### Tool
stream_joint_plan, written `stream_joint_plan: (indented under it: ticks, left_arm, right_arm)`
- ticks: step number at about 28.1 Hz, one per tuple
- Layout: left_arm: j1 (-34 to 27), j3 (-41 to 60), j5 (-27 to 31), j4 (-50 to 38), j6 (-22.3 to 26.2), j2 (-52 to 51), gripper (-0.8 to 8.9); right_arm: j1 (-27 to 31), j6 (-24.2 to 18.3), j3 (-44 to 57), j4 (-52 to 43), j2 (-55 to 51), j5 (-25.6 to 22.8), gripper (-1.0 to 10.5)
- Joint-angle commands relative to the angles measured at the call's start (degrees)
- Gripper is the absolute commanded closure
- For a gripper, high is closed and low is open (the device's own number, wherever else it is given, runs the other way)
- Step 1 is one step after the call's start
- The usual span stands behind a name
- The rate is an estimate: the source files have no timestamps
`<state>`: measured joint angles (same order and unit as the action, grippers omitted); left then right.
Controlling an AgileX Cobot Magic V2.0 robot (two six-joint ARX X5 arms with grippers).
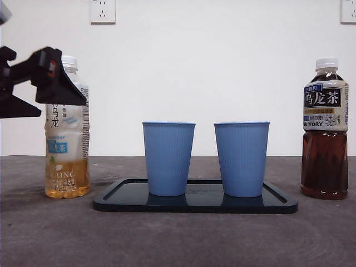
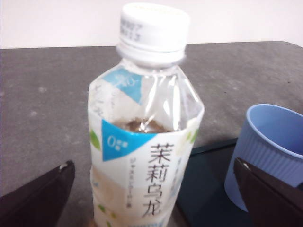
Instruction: Pour the drink into the cup
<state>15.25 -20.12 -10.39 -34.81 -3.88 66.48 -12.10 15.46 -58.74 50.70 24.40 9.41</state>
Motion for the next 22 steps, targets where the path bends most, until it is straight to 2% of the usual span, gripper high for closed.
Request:
stream_joint_plan:
  ticks: [1,6,10,14,22]
  left_arm:
    - [0.22,-0.28,0.02,-4.39,1.51,3.30,2.84]
    - [0.22,-0.61,0.02,-10.43,1.53,8.94,2.86]
    - [0.20,-1.64,0.02,-12.02,1.79,12.33,3.05]
    - [0.20,-3.08,0.02,-12.26,3.13,14.67,4.38]
    - [0.20,-3.30,0.02,-14.36,3.89,15.85,5.75]
  right_arm:
    - [-0.20,0.63,-1.07,-0.31,0.17,-0.17,4.5]
    - [-0.20,0.61,-1.07,-0.33,0.17,-0.42,4.5]
    - [-0.20,0.59,-1.07,-0.31,0.17,-0.42,4.5]
    - [-0.20,0.57,-1.07,-0.31,0.17,-0.44,4.5]
    - [-0.20,0.59,-1.07,-0.26,0.17,-0.42,4.5]
